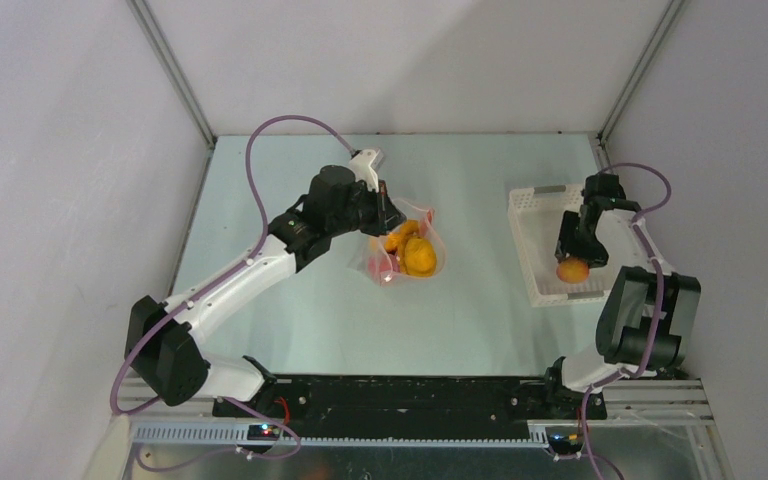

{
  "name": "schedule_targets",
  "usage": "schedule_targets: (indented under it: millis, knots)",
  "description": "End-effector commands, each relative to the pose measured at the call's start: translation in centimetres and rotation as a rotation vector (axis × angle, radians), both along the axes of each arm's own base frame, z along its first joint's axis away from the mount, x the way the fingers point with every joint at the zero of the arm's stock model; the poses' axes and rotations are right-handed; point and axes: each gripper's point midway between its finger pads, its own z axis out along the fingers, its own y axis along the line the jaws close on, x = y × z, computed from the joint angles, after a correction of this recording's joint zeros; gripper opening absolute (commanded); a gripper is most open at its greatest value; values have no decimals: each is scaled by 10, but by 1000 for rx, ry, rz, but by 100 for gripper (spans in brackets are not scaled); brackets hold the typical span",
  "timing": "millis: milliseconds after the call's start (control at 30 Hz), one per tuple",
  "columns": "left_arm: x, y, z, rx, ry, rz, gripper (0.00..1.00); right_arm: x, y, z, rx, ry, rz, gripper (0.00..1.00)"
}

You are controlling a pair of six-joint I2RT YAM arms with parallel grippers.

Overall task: Place the food in the zip-top bag and seal the zipper
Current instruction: Pick up the fake fruit from the bin, then place the fake fruit in the zipper food storage bag.

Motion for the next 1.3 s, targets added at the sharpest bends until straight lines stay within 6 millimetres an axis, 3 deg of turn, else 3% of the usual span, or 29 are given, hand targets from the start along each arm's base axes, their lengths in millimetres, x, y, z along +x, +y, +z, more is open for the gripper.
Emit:
schedule_targets:
  millis: [0,167,367,567,700,800,900,1033,1133,1167,1267]
  knots:
    - [5,-5,26,-69,-50,-12,0,24,0,45,31,-213,-52,19]
    - [5,-6,27,-70,-42,-6,0,27,6,77,71,-335,-79,16]
    - [9,-3,29,-53,-38,16,0,24,45,139,215,-558,-19,15]
    - [12,-1,31,-35,-35,34,0,13,125,193,416,-714,188,14]
    - [14,3,26,-1,-19,53,0,0,204,224,577,-791,429,12]
    - [14,5,23,19,-5,56,0,-18,276,246,690,-848,642,11]
    - [13,8,18,42,18,63,0,-31,330,249,767,-848,751,10]
    - [10,12,14,58,48,79,0,-29,379,254,791,-914,791,9]
    - [5,14,12,63,71,83,0,-25,396,239,744,-910,759,9]
    - [5,15,12,63,74,86,0,-32,404,236,741,-900,775,9]
    - [2,16,12,55,90,90,0,-26,406,219,637,-911,699,9]
